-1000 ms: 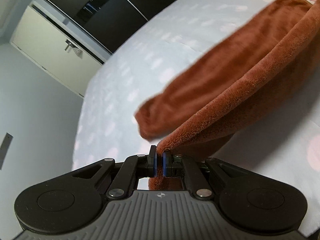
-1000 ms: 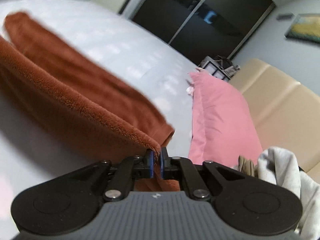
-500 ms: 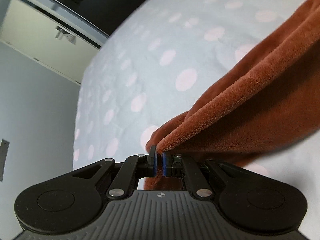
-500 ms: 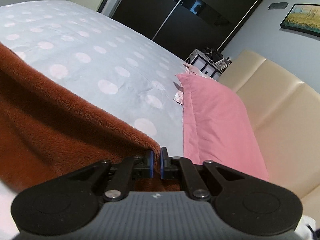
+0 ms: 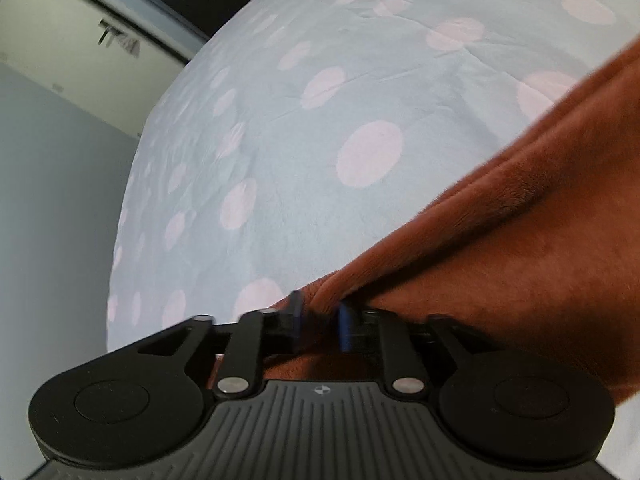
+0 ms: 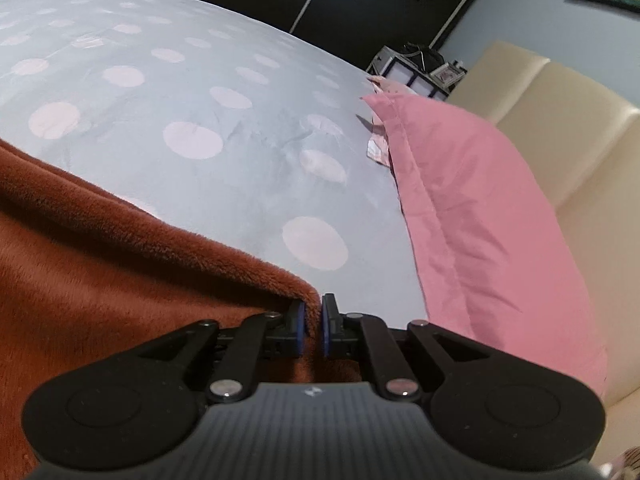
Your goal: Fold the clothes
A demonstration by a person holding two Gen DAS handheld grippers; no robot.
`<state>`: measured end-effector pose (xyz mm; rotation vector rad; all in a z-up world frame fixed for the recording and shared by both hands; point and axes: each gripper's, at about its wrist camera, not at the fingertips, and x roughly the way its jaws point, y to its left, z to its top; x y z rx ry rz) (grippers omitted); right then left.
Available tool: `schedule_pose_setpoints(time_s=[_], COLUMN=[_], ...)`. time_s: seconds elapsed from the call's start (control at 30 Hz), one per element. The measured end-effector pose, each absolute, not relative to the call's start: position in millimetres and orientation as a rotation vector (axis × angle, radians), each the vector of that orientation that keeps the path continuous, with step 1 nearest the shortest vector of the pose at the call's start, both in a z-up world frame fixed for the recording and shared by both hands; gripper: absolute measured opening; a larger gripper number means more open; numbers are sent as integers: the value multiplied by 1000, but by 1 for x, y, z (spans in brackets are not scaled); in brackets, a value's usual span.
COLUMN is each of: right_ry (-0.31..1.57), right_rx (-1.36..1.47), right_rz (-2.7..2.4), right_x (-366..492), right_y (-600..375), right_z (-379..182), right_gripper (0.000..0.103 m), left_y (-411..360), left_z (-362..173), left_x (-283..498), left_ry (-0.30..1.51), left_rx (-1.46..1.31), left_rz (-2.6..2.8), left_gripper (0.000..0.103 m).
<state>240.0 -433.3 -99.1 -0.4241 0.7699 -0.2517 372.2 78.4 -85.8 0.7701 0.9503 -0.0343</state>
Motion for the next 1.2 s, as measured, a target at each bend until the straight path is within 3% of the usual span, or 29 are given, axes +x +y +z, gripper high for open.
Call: schedule_pose_setpoints(time_s=[0.03, 0.07, 0.1, 0.13, 0.43, 0.67, 0.7, 0.83, 0.9, 1.1, 1.2], right_ry=[767, 760, 744, 725, 681, 787, 815, 922, 958, 975, 982], right_rx=[-433, -446, -455, -450, -303, -140, -118, -74, -57, -65, -78], right_rz=[-259, -271, -287, -302, -246, -85, -61, 48, 100, 164, 215], right_x=[240, 239, 238, 235, 213, 181, 174, 141, 120, 78, 78], right_y=[-433, -432, -432, -433, -416, -360, -349, -300, -275, -220, -201], right_z=[-100, -101, -99, -96, -52, -22, -21, -21, -23, -47, -63], right_gripper=[31, 43, 63, 65, 67, 68, 68, 68, 69, 72, 72], left_y=[82, 88, 93, 99, 160, 193, 197, 214, 223, 230, 231], left_z=[-83, -79, -73, -68, -30, -56, -60, -71, -67, -32, -33], left_x=[374, 375, 375, 373, 323, 313, 312, 309, 311, 314, 318], left_ry=[949, 945, 937, 932, 952, 1064, 1081, 1114, 1086, 927, 963], left_rx=[737, 698, 664, 633, 281, 107, 84, 9, -36, -27, -18], left_rz=[-14, 13, 32, 46, 35, -36, -46, -73, -78, -47, -37], left_gripper=[49, 53, 53, 53, 58, 61, 60, 33, 25, 20, 21])
